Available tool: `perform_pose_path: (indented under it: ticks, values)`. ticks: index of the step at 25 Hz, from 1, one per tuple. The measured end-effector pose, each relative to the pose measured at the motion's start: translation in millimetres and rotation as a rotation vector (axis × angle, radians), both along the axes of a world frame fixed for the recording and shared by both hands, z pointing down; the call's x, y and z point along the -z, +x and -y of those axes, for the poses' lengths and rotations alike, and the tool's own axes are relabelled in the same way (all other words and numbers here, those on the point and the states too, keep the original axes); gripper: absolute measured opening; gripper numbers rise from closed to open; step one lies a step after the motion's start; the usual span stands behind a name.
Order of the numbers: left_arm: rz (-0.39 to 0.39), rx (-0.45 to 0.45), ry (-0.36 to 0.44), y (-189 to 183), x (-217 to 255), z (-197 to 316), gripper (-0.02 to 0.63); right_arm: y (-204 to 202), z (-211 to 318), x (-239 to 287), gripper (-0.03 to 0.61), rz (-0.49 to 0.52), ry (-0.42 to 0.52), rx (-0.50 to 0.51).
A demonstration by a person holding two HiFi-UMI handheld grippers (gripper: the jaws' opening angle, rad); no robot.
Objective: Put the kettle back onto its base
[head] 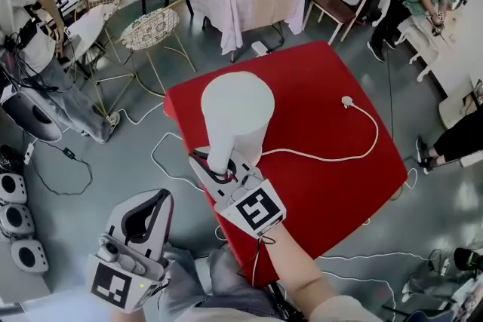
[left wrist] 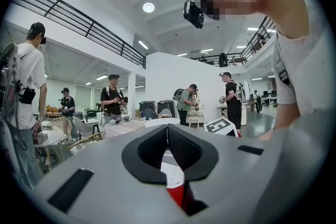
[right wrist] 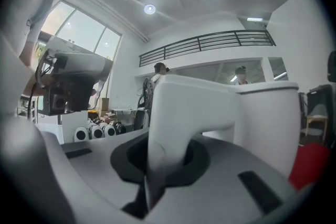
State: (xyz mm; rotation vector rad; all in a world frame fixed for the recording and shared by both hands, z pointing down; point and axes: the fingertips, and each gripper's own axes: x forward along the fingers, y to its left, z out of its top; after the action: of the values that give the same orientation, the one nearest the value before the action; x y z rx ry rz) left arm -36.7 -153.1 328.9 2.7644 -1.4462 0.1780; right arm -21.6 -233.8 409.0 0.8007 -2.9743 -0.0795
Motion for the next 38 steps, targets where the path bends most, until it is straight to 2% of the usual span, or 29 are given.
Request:
perform_pose_path:
  ticks: [10, 14, 19, 28, 34, 38]
  values:
    - [0.002, -0.008, -0.009, 0.9, 0.7, 4.7, 0.012, 21.5, -16.0, -3.1, 0.03, -0.08, -0.017, 0.041]
    - [0.001, -0.007, -0.013, -2.8, -1.6, 5.2, 0.012, 28.9, -19.9, -7.3, 0.037, -0.074, -0.049, 0.046]
    - [-0.002, -0.015, -0.009, -3.7, 1.9, 7.2, 0.012, 27.2, -32.0, -24.2, 0.037, -0.172, -0.039, 0.068]
    - [-0.002, -0.042, -0.021, -0.5, -1.9, 4.8, 0.012, 42.2, -30.9, -22.2, 0.039, 0.017, -0.091, -0.001]
    - [-0.007, -0.081, -0.03, 7.5, -5.0, 3.5, 0.012, 67.3, -27.6, -28.2, 0.086, 0.002, -0.097, -0.075]
    - [-0.012, -0.113, -0.022, 12.9, -3.6, 3.5, 0.012, 88.7, -30.5, -36.7, 0.113, -0.012, -0.105, -0.176]
